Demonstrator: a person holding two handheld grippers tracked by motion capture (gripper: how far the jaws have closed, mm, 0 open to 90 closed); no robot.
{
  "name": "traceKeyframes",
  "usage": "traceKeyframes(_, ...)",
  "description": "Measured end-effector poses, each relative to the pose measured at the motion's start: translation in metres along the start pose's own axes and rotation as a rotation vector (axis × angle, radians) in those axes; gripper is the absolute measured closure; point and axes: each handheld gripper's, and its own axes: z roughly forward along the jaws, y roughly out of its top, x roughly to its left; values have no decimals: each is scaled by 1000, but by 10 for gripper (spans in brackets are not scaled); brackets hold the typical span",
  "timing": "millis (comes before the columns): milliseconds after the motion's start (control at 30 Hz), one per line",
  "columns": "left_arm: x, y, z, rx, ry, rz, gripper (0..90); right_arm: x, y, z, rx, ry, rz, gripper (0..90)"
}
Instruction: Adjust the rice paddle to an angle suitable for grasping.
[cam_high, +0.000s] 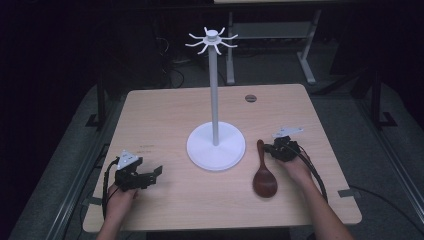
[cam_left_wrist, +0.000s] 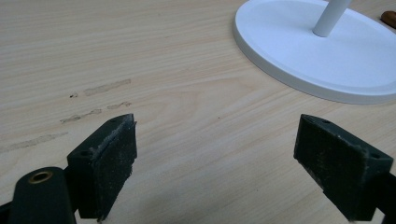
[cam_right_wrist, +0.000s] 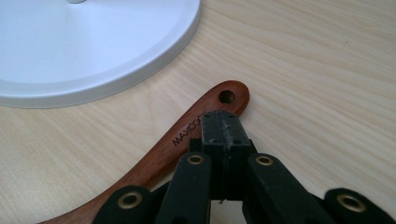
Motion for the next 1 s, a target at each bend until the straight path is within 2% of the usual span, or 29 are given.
traceKeyframes(500, 0, 0, 0, 0, 1, 6, 126, 14, 5, 4, -4, 81, -5, 898)
traceKeyframes(600, -1, 0, 0, 1, 0, 4, 126, 17, 6, 4, -9, 100, -25, 898)
traceKeyframes(767, -1, 0, 0, -1, -1, 2, 127, 21, 7, 4, 3, 105, -23, 898)
traceKeyframes(933, 0, 0, -1, -2, 0, 2, 126, 22, 10, -5, -4, 100, -38, 898)
traceKeyframes(1000, 1, -1, -1, 4, 3, -2, 127, 30, 11, -15, 34, 124, -51, 898)
